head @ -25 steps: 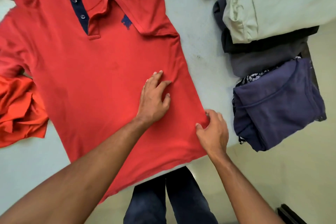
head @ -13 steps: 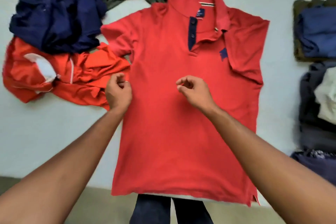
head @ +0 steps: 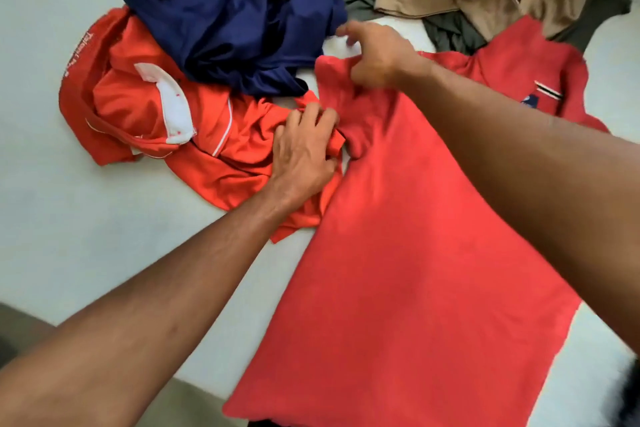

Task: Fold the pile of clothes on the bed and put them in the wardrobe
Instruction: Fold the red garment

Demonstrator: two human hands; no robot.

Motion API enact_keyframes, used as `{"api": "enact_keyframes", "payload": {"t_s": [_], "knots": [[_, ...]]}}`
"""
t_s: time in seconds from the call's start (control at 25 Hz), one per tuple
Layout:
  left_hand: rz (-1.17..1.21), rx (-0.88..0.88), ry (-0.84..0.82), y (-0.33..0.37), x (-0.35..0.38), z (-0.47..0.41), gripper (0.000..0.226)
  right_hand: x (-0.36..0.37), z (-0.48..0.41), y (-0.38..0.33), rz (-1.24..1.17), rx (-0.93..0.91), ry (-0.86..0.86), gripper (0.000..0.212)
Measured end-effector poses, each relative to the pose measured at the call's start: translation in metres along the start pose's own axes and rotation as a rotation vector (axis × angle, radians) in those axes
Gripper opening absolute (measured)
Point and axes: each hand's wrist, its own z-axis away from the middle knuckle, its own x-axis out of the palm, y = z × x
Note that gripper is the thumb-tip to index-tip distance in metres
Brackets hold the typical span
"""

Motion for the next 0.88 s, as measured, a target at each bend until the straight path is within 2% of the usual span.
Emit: {"api": "enact_keyframes", "payload": {"t_s": [0.12, 0.2, 0.32, 0.44, 0.48, 0.56, 0.68, 0.72, 0.76, 0.84, 0.88], "knots": [[-0.048, 0.126, 0.018, -0.027, -0.011, 0.005, 0.039, 0.003, -0.005, -0.008, 0.165, -0.006, -0.08, 0.079], [-0.102, 0.068, 0.087, -0.055, -0.029, 0.001, 0.043, 0.007, -0.007, -0.008, 0.153, -0.029, -0.072, 0.062], [-0.189, -0.131, 0.128, -0.089, -0.065, -0.013, 0.06, 0.012, -0.009, 0.0, 0.044, -0.101, 0.03, 0.036], [-0.265, -0.062, 0.026, -0.077, -0.073, -0.021, 0.054, 0.013, -0.003, 0.012, -0.142, -0.178, 0.118, 0.031], [-0.235, -0.012, 0.0, -0.061, -0.067, -0.021, 0.061, 0.011, 0.001, 0.016, -0.194, -0.183, 0.126, 0.027], [0.02, -0.006, -0.02, -0.025, -0.052, -0.022, 0.081, 0.009, 0.007, 0.021, -0.266, -0.182, 0.127, 0.02], [0.473, -0.201, -0.089, 0.002, -0.038, -0.046, 0.104, 0.004, 0.01, 0.02, -0.432, -0.172, 0.102, 0.021], [0.577, -0.25, -0.151, 0.003, -0.039, -0.054, 0.101, 0.0, 0.01, 0.018, -0.479, -0.183, 0.072, 0.023], [0.663, -0.284, -0.22, 0.005, -0.039, -0.06, 0.088, -0.003, 0.011, 0.017, -0.511, -0.207, 0.04, 0.026], [0.699, -0.318, -0.317, 0.009, -0.041, -0.068, 0.041, -0.013, 0.015, 0.021, -0.55, -0.246, -0.007, 0.031], [0.628, -0.317, -0.313, 0.013, -0.042, -0.067, 0.02, -0.017, 0.017, 0.027, -0.57, -0.253, -0.016, 0.034]]}}
